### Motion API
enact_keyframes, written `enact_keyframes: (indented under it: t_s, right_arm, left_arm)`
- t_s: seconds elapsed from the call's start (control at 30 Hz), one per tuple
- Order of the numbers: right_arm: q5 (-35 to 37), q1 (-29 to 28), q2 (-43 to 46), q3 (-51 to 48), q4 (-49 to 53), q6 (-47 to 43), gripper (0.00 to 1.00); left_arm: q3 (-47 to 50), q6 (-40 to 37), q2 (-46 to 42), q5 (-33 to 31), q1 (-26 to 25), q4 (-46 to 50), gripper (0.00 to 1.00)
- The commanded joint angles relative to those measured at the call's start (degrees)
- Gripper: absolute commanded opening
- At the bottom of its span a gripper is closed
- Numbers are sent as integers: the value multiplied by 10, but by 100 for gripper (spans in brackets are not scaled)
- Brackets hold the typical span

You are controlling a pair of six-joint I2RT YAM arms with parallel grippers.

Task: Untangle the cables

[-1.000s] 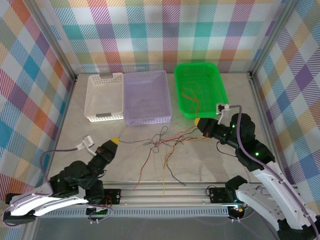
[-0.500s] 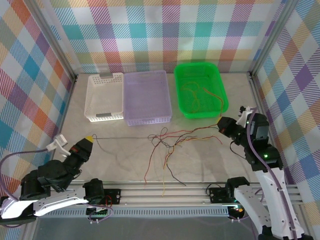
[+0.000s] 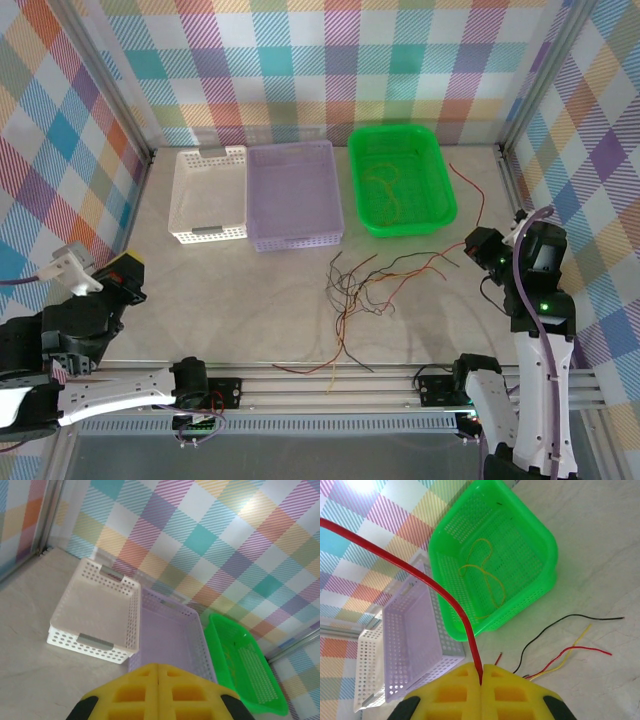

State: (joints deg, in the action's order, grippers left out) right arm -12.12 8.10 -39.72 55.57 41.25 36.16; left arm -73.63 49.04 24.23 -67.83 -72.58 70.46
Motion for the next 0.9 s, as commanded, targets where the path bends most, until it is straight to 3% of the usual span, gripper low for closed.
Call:
enact_keyframes:
  t_s: [0.0,0.23,0.27,0.4,0.63,0.87]
  right_arm:
    - [-49,4,-2,19,-25,3,0]
    - [-214,4,-22,11,-130,43,0]
    - [-237,5,-22,8,-156,54,0]
    - [-334,3,-41,17,-258,114,0]
    - [-308,-51,-96,95,-325,132,0]
    - [-210,-216,-254,242,-304,32,0]
  left_arm:
    - [-20,-73,21,-28,-1,-11,0]
    - [38,-146,124,115,-2,-145,0]
    - [48,-149,141,135,-1,-166,3]
    - [94,-158,198,194,1,-252,32]
    - [121,-154,203,203,17,-293,46]
    - [132,-159,185,181,30,-238,75]
